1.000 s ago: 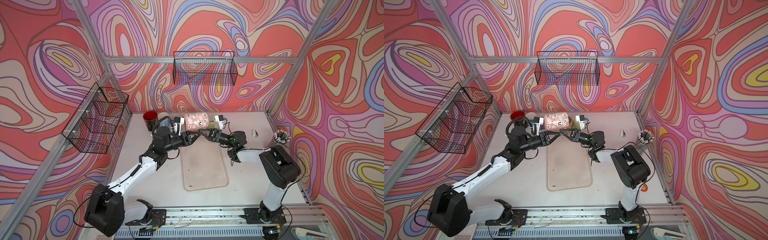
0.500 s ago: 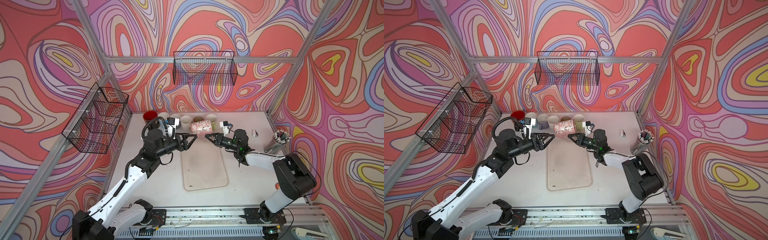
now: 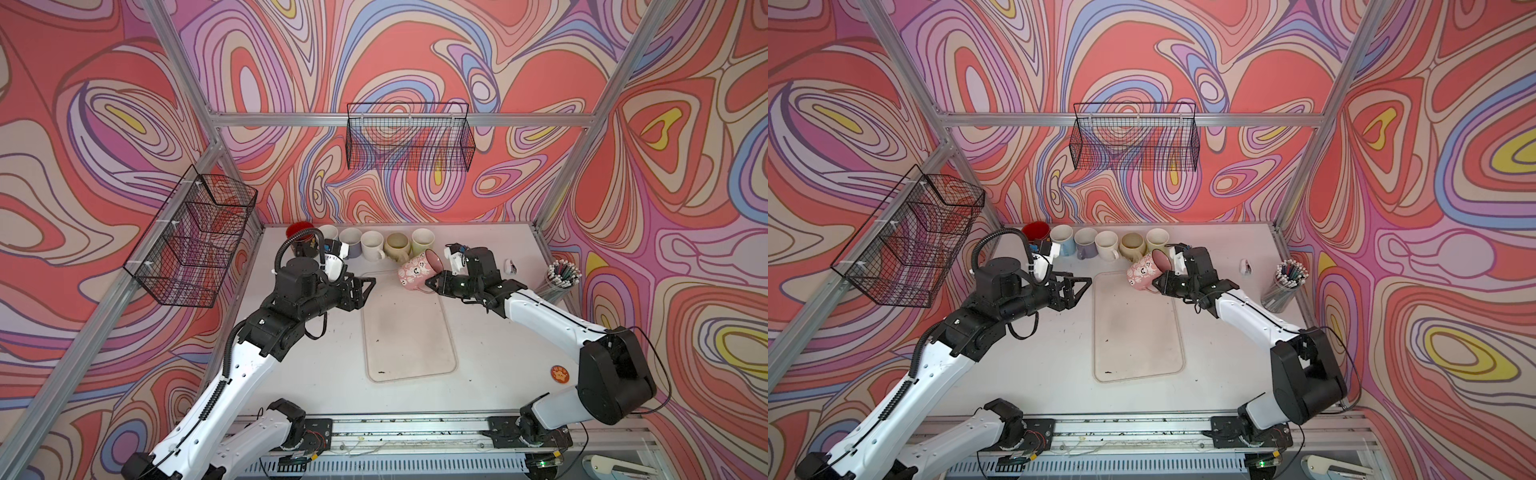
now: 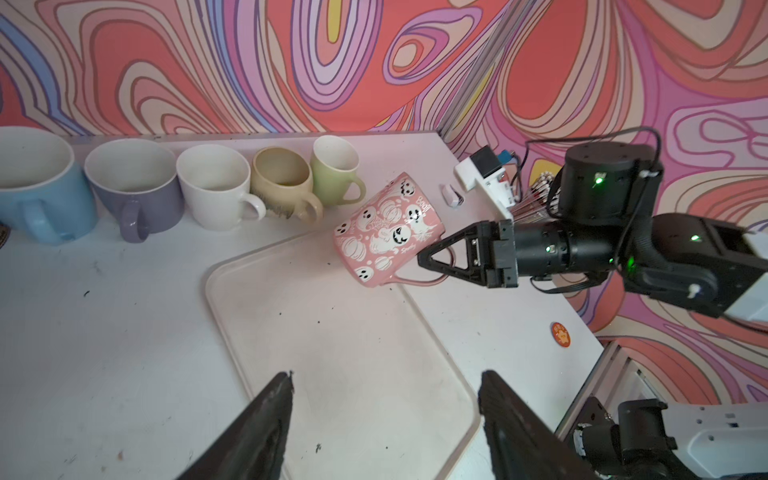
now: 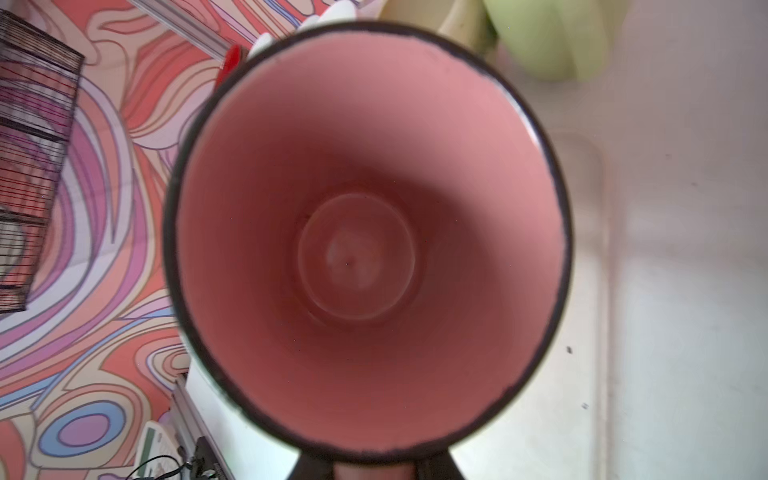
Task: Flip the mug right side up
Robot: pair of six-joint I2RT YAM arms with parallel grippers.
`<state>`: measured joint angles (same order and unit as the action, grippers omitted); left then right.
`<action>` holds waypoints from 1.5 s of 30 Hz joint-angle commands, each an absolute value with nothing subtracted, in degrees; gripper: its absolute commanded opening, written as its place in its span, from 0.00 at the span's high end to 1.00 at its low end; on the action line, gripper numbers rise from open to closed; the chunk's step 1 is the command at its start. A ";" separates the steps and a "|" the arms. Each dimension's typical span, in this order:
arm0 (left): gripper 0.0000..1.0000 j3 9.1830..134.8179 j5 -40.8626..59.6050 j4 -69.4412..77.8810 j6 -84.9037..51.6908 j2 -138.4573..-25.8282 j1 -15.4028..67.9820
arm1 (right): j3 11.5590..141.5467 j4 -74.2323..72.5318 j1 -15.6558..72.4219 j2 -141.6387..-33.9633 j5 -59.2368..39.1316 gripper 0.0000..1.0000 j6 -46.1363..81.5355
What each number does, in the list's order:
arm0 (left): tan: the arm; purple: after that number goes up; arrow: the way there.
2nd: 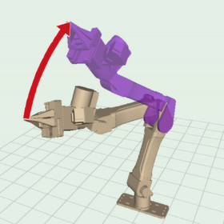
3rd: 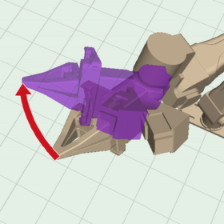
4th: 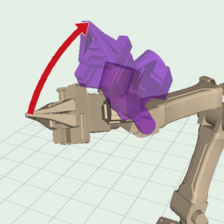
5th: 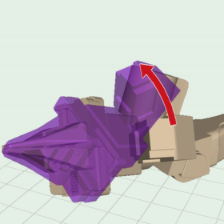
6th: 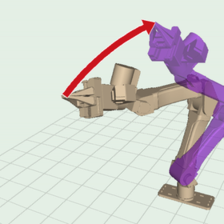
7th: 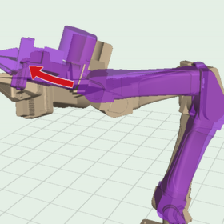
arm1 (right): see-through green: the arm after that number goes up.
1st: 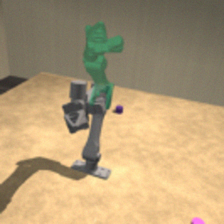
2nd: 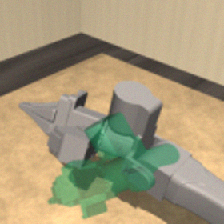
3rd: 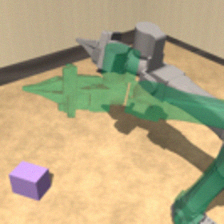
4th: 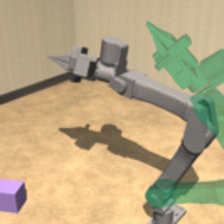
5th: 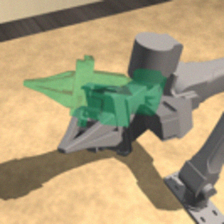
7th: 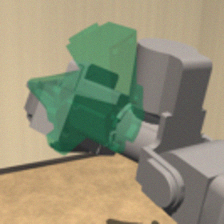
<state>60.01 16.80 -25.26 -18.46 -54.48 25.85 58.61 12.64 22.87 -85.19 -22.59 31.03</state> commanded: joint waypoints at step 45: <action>0.00 54.33 7.38 -37.40 -15.63 -54.45 26.17 | 98.52 31.53 17.58 -114.53 17.03 1.00 8.94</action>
